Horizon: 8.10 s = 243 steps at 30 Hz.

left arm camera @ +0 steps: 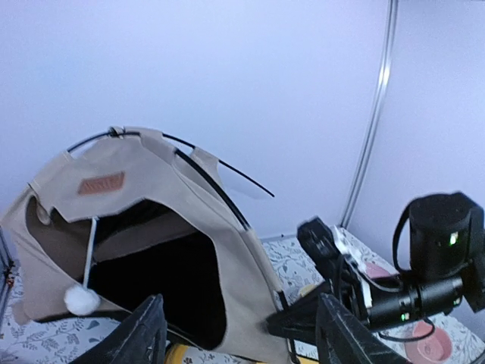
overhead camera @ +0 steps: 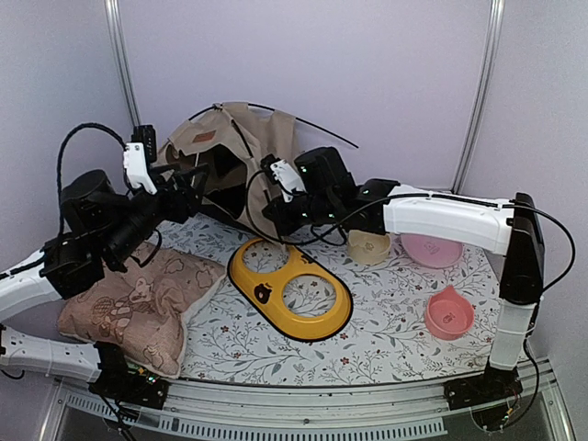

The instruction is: Set up the pet tent

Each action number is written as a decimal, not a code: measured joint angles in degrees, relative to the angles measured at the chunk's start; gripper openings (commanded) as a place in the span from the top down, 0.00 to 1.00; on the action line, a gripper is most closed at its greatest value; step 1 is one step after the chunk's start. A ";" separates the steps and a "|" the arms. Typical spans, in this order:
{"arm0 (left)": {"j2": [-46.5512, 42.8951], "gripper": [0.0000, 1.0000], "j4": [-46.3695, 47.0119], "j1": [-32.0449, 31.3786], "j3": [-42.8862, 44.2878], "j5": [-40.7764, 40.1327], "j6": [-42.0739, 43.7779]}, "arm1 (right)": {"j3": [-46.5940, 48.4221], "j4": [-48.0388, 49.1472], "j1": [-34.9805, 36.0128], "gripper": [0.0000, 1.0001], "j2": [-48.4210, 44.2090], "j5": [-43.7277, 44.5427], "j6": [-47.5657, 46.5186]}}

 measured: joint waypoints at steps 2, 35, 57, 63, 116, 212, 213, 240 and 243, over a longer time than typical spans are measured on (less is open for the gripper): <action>0.50 0.31 -1.42 1.92 3.19 0.28 0.55 | -2.73 -1.46 -0.76 1.00 -2.34 1.51 -1.86; 39.26 0.46 -26.23 35.74 37.73 42.66 10.54 | -37.31 -2.97 -16.11 0.37 -34.64 6.10 -3.06; 55.34 0.51 -31.93 33.99 52.70 52.87 19.08 | -32.20 -3.26 -16.11 0.11 -38.62 -1.84 4.76; 62.03 0.56 -33.51 31.89 60.24 51.60 20.57 | -32.20 -3.21 -16.11 0.11 -38.62 -2.69 6.60; 46.73 0.94 5.86 6.75 21.99 34.14 -8.15 | -32.87 9.44 -13.79 0.37 -35.21 -11.21 24.72; 38.53 1.00 5.60 -2.93 9.66 30.71 -18.32 | -52.30 24.02 6.78 0.45 -37.81 -0.81 27.65; 38.66 1.00 5.60 -2.91 9.88 30.88 -18.36 | -52.83 25.16 6.93 0.45 -37.48 -0.68 28.15; 40.44 1.00 5.73 -2.16 11.87 34.18 -18.99 | -55.01 38.56 9.97 0.78 -22.77 1.16 32.92; 40.44 0.97 5.79 -2.10 11.85 34.27 -18.97 | -54.29 38.53 9.97 0.99 -22.77 1.77 33.03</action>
